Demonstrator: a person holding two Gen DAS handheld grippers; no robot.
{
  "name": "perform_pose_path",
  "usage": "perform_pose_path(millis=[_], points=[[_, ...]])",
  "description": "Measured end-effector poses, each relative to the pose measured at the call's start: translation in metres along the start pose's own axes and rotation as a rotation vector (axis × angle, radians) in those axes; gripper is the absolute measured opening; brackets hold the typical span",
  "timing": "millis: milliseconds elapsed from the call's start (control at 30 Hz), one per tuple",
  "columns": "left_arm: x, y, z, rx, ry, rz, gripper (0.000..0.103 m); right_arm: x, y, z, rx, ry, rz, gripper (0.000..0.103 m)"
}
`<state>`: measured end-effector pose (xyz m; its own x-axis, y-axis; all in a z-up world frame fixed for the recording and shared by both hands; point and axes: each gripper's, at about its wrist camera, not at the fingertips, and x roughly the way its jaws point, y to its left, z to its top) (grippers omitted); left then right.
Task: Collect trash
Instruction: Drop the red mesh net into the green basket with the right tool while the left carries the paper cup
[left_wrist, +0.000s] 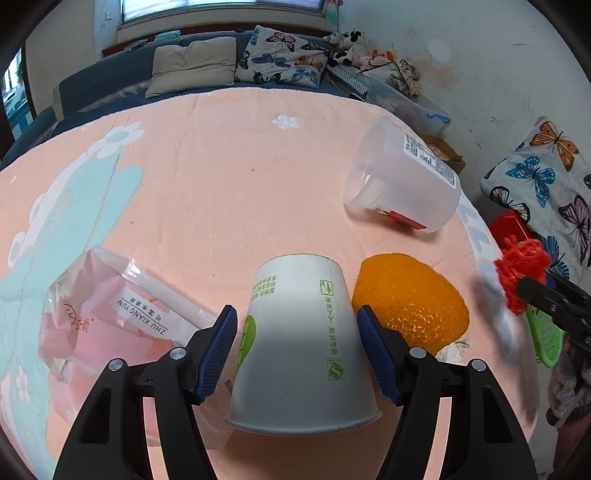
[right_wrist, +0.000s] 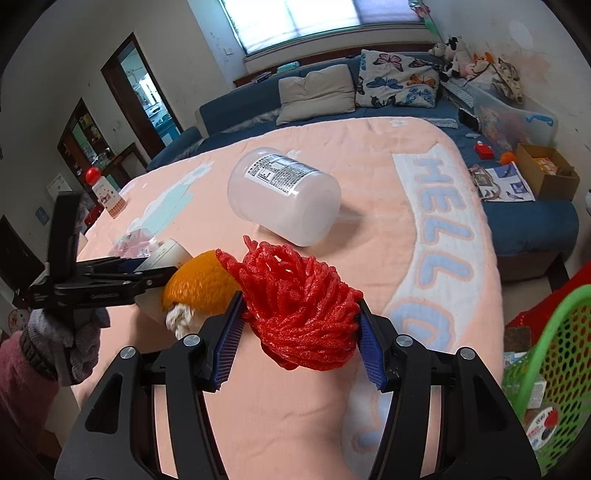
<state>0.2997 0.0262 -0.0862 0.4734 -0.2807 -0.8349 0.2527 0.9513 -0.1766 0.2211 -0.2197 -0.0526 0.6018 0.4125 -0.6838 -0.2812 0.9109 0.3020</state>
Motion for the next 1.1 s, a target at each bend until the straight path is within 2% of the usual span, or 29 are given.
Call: perform_pose_path(millis=[33,267,600,833,1100], points=[[0.000,0.000,0.000,-0.001,-0.002,-0.009,0.059,-0.003,0.000,-0.002,0.002,-0.004,-0.002,0.057],[-0.014,-0.006,-0.006,0.015,-0.041,0.015,0.057,-0.025,-0.007,-0.014,0.027,-0.025,-0.022,0.057],[-0.074,-0.023,-0.018,0.015,-0.152,-0.019,0.057,-0.068,-0.030,-0.037,0.074,-0.062,-0.083,0.057],[-0.102,-0.066,-0.025,0.062,-0.197,-0.102,0.057,-0.100,-0.055,-0.060,0.115,-0.080,-0.160,0.057],[-0.098,-0.136,-0.025,0.142,-0.196,-0.207,0.057,-0.144,-0.105,-0.089,0.189,-0.101,-0.284,0.057]])
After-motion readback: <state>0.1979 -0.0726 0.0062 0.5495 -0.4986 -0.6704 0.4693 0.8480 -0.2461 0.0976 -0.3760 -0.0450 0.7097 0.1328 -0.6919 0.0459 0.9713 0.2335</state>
